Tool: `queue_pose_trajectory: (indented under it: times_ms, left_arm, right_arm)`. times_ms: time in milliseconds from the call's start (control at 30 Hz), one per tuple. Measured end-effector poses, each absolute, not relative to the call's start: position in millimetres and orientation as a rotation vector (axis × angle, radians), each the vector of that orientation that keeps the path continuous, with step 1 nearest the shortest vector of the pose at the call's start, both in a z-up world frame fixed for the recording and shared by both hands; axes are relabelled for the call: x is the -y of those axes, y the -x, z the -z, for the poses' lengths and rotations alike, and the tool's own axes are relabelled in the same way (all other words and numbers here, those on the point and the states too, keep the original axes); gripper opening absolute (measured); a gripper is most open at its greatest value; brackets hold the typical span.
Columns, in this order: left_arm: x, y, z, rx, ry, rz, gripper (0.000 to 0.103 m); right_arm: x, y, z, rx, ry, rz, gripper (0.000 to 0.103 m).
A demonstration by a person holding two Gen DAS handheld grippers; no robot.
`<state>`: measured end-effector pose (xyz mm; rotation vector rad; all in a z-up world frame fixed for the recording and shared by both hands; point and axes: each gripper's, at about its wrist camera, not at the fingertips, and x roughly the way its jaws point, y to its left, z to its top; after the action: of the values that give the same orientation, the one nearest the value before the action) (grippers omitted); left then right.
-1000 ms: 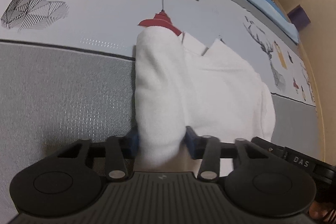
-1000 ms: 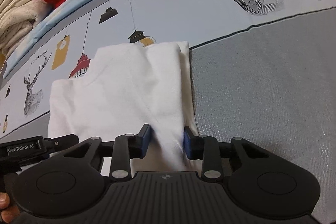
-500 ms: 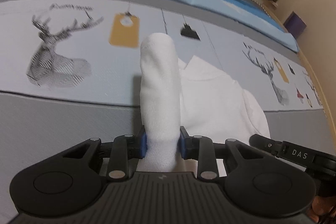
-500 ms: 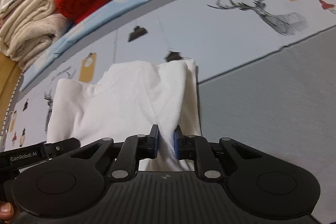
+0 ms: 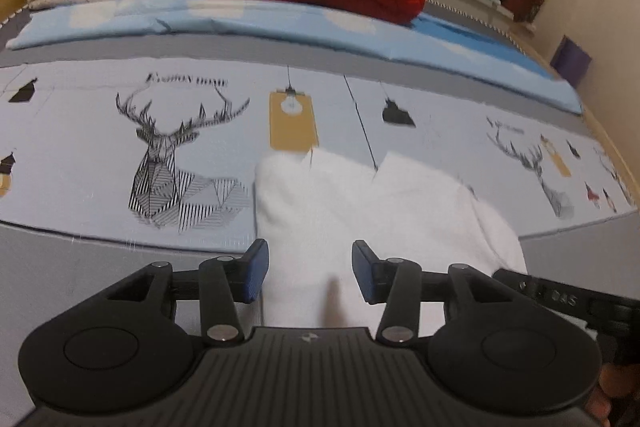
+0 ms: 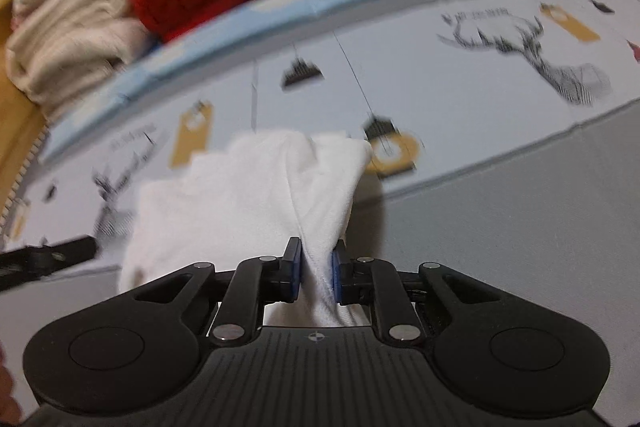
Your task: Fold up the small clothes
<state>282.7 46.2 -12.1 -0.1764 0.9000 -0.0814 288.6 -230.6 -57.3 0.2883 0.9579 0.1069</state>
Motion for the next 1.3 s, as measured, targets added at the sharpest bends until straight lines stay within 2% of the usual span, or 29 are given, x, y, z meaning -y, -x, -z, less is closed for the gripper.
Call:
queue_pose_trajectory:
  times_ms: [167,300,333,367,400,500,533,633,700,733,767,800,833,1067,1167,1300]
  left_arm:
    - [-46,-274,23,-0.983,0.157,0.142,0.050]
    - [-41,-267,42,-1.079,0.096,0.178,0.050]
    - [-40,-266,52,-1.131,0.066,0.176,0.051]
    - [-40,-264,62,-1.173,0.046,0.172,0.058]
    - [-42,-263,69,-1.209,0.037,0.168,0.061]
    - [-46,-260,74,-1.229,0.044,0.169,0.062]
    - [-48,-260,73,-1.227,0.054,0.171,0.062]
    - [-53,-258,74,-1.232,0.108,0.174,0.061]
    - [-52,-260,77,-1.253,0.132,0.180,0.056]
    - [-50,-260,78,-1.264,0.135,0.189,0.046]
    - [-46,-260,78,-1.267,0.137,0.201,0.041]
    - [-44,-259,76,-1.256,0.133,0.196,0.039]
    - [-44,-259,74,-1.243,0.139,0.192,0.036]
    - [-45,-261,73,-1.267,0.153,0.199,0.035]
    - [-48,-260,61,-1.222,0.143,0.196,0.035]
    - [-47,-260,76,-1.297,0.093,0.175,0.035]
  right_arm:
    - [224,-282,55,-0.934,-0.257,-0.099,0.016]
    - [222,-276,49,-0.917,-0.226,-0.058,0.021]
    - [223,-274,46,-0.908,-0.222,-0.049,0.022]
    - [224,-272,44,-0.905,-0.219,-0.043,0.022]
    - [226,-272,43,-0.907,-0.221,-0.044,0.027]
    - [231,-268,43,-0.946,-0.256,-0.106,0.049]
    - [230,-267,46,-0.983,-0.244,-0.124,0.050]
    - [227,-267,60,-1.092,-0.198,-0.146,0.050]
    - [227,-266,65,-1.126,-0.187,-0.147,0.050]
    - [227,-266,65,-1.123,-0.192,-0.152,0.046]
    - [227,-266,63,-1.114,-0.198,-0.160,0.040]
    - [227,-264,61,-1.099,-0.199,-0.164,0.023]
    - [227,-263,58,-1.074,-0.188,-0.157,0.019]
    - [232,-268,57,-1.062,-0.198,-0.134,0.018]
    - [233,-269,56,-1.064,-0.193,-0.140,0.018]
    - [232,-269,62,-1.098,-0.153,-0.127,0.024]
